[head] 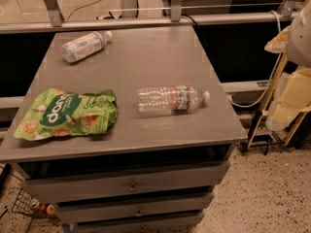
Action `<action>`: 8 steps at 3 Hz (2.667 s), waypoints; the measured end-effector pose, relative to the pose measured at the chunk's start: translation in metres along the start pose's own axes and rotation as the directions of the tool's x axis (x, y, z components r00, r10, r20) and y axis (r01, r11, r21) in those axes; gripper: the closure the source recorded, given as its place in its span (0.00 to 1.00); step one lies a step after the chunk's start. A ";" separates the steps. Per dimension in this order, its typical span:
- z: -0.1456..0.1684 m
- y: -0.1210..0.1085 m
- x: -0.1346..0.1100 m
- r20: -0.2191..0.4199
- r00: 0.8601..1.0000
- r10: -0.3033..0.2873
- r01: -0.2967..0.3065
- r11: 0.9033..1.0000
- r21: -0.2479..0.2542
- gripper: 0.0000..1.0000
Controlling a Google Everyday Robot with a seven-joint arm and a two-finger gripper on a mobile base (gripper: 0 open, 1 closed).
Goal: Move green rice chip bag near blue plastic bottle
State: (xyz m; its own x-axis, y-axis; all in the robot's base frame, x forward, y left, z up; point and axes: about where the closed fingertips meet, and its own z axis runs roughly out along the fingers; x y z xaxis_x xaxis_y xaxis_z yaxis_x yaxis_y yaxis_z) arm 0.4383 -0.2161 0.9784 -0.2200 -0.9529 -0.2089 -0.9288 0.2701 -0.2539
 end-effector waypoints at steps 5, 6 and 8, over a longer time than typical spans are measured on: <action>0.079 -0.007 -0.103 0.458 0.887 -0.055 0.101 0.992 -0.078 0.00; 0.091 -0.002 -0.151 0.509 0.850 -0.140 0.199 0.978 -0.064 0.00; 0.115 0.034 -0.251 0.538 0.797 -0.272 0.330 0.944 -0.011 0.00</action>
Offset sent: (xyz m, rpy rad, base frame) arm 0.0264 0.0524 -0.0382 0.1576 0.0370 0.1209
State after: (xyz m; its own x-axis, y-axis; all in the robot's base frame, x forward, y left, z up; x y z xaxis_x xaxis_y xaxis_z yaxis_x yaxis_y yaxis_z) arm 0.4967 0.0479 0.9134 0.2381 -0.7591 -0.6059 -0.9527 -0.0611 -0.2978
